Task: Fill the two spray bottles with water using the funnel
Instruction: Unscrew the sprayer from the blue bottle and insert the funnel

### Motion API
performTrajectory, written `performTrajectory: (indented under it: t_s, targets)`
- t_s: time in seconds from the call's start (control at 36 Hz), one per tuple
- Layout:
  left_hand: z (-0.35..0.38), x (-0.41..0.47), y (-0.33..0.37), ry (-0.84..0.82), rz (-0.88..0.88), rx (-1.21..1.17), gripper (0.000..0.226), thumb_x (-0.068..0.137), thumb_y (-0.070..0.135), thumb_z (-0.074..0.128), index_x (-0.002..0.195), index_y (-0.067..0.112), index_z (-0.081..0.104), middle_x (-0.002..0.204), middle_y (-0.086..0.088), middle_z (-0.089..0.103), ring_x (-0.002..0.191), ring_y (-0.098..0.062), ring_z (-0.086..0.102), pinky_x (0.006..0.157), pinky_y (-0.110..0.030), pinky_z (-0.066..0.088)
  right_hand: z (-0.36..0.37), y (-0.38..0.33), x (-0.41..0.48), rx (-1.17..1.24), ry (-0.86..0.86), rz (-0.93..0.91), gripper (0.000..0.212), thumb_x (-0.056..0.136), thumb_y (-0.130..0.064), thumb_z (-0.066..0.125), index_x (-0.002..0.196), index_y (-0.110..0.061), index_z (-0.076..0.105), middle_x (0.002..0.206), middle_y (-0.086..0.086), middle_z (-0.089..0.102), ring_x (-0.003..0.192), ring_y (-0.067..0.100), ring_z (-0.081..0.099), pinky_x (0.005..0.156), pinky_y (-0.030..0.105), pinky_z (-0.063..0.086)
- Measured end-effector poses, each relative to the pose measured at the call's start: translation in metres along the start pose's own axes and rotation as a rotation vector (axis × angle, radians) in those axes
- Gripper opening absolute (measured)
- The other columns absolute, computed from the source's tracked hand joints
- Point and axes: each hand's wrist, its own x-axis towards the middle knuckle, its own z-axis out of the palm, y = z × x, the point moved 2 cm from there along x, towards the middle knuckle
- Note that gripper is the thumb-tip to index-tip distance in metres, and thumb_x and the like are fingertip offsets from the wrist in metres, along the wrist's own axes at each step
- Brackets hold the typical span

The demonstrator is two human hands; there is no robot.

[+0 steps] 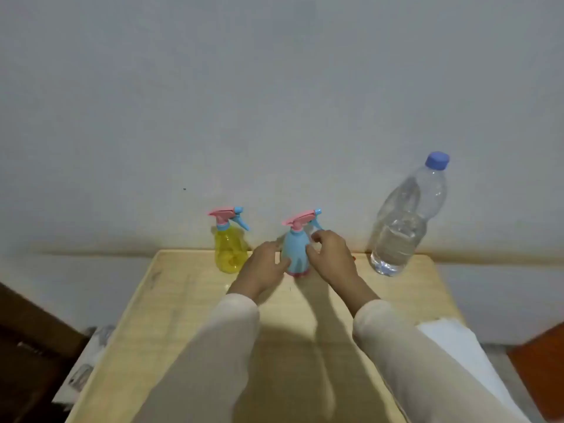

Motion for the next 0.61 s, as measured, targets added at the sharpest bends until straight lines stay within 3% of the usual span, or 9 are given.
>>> performTrajectory:
  t_s: [0.11, 0.22, 0.31, 0.36, 0.42, 0.47, 0.61]
  targets:
    - [0.023, 0.018, -0.022, -0.040, -0.064, -0.101, 0.045, 0.092, 0.025, 0.057, 0.132, 0.007, 0.049, 0.133, -0.012, 0.052, 0.123, -0.025, 0.049, 0.099, -0.031, 0.037, 0.026, 0.009, 0.014, -0.010, 0.048, 0.009, 0.035, 0.090, -0.022, 0.053, 0.121, -0.006, 0.058, 0.119, 0.012, 0.060, 0.113, 0.026, 0.053, 0.089, 0.033, 0.042]
    - [0.046, 0.039, -0.046, -0.067, -0.080, -0.124, 0.033, 0.090, 0.026, 0.059, 0.118, 0.008, 0.058, 0.116, -0.010, 0.063, 0.107, -0.025, 0.058, 0.085, -0.025, 0.040, 0.053, 0.019, 0.029, 0.046, 0.114, 0.038, 0.037, 0.090, -0.027, 0.055, 0.121, -0.008, 0.056, 0.118, 0.011, 0.060, 0.112, 0.026, 0.052, 0.090, 0.032, 0.041]
    - [0.060, 0.053, -0.057, -0.098, -0.043, -0.179, 0.036, 0.087, 0.029, 0.063, 0.118, 0.013, 0.056, 0.114, -0.004, 0.061, 0.101, -0.018, 0.057, 0.084, -0.020, 0.037, 0.068, 0.025, 0.040, 0.087, 0.146, 0.026, 0.039, 0.090, -0.029, 0.056, 0.124, -0.009, 0.054, 0.121, 0.010, 0.059, 0.115, 0.023, 0.050, 0.090, 0.022, 0.034]
    - [0.064, 0.057, -0.060, -0.116, -0.021, -0.271, 0.035, 0.080, 0.032, 0.063, 0.112, 0.022, 0.055, 0.107, 0.002, 0.060, 0.095, -0.013, 0.059, 0.083, -0.025, 0.043, 0.074, 0.025, 0.046, 0.121, 0.193, -0.001, 0.037, 0.089, -0.027, 0.058, 0.122, -0.009, 0.054, 0.119, 0.010, 0.060, 0.113, 0.023, 0.051, 0.087, 0.019, 0.032]
    - [0.068, 0.060, -0.063, -0.107, -0.009, -0.300, 0.032, 0.078, 0.036, 0.064, 0.108, 0.028, 0.055, 0.100, 0.011, 0.061, 0.085, 0.002, 0.058, 0.074, -0.021, 0.044, 0.077, 0.023, 0.052, 0.165, 0.233, -0.006, 0.032, 0.088, -0.026, 0.059, 0.115, -0.008, 0.057, 0.112, 0.010, 0.062, 0.106, 0.024, 0.054, 0.083, 0.020, 0.033]
    - [0.073, 0.062, -0.068, -0.104, -0.004, -0.308, 0.037, 0.077, 0.046, 0.062, 0.109, 0.027, 0.058, 0.098, 0.013, 0.062, 0.083, 0.005, 0.058, 0.068, -0.015, 0.043, 0.080, 0.021, 0.057, 0.215, 0.272, -0.006, 0.025, 0.087, -0.024, 0.061, 0.105, -0.006, 0.059, 0.101, 0.010, 0.063, 0.096, 0.023, 0.056, 0.076, 0.019, 0.033]
    - [0.082, 0.074, -0.072, -0.109, -0.071, -0.374, 0.042, 0.076, 0.044, 0.061, 0.111, 0.019, 0.062, 0.100, 0.004, 0.068, 0.089, -0.010, 0.065, 0.079, -0.033, 0.056, 0.083, 0.018, 0.062, 0.308, 0.370, 0.033, 0.017, 0.085, -0.022, 0.066, 0.095, -0.008, 0.063, 0.086, -0.001, 0.062, 0.080, 0.010, 0.054, 0.063, 0.009, 0.034]
